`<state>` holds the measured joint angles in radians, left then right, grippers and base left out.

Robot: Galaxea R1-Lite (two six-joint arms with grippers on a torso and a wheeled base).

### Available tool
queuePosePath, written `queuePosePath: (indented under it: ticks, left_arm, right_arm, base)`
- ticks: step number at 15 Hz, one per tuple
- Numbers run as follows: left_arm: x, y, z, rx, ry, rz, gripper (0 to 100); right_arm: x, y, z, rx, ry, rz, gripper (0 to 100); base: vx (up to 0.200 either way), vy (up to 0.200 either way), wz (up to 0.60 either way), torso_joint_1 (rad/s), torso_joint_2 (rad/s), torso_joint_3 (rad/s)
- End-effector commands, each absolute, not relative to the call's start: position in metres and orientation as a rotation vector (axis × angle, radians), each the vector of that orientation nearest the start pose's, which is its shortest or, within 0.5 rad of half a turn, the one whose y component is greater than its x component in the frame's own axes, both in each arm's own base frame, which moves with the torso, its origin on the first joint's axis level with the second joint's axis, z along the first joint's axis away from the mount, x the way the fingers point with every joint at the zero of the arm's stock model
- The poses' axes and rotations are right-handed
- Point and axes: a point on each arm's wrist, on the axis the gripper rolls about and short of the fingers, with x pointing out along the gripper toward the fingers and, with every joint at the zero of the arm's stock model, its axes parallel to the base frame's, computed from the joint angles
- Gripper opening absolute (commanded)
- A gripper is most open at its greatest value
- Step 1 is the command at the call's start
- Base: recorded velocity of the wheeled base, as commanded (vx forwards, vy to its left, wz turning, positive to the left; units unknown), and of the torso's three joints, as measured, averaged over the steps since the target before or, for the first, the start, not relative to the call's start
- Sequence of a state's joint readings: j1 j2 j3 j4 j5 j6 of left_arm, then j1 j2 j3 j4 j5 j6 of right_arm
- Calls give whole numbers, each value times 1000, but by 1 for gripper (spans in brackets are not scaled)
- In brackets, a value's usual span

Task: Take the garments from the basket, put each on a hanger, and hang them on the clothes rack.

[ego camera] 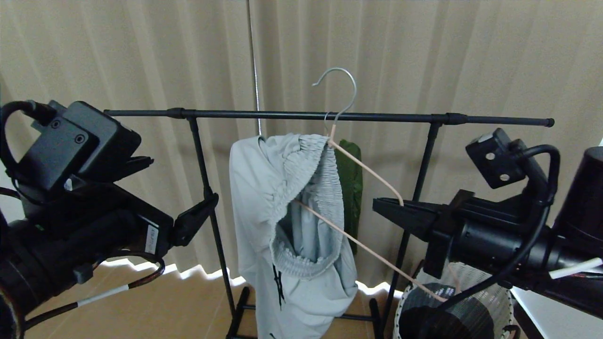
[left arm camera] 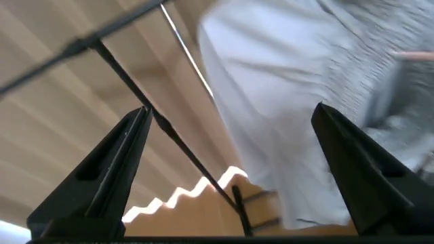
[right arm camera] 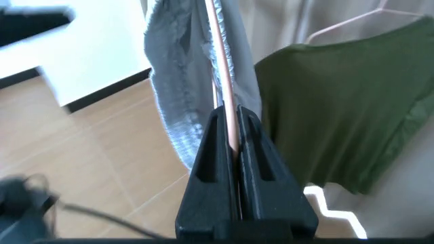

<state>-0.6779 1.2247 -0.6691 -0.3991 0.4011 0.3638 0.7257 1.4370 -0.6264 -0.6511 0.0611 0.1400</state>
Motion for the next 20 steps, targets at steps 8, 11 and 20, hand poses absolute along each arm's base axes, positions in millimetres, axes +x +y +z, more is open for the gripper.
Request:
queuePosePath:
  ticks: [8, 11, 20]
  left_arm:
    - [185, -106, 259, 735, -161, -686, 100]
    - [199, -116, 258, 781, -200, -755, 100]
    - [224, -121, 249, 781, -174, -768, 0]
  right_arm:
    - [161, 147, 210, 89, 212, 903, 0]
    - [161, 150, 208, 87, 227, 948, 0]
    - [148, 160, 209, 66, 216, 1066, 0]
  base:
    - [0, 0, 0, 0, 0, 0]
    - [0, 0, 0, 0, 0, 0]
    - [0, 0, 0, 0, 0, 0]
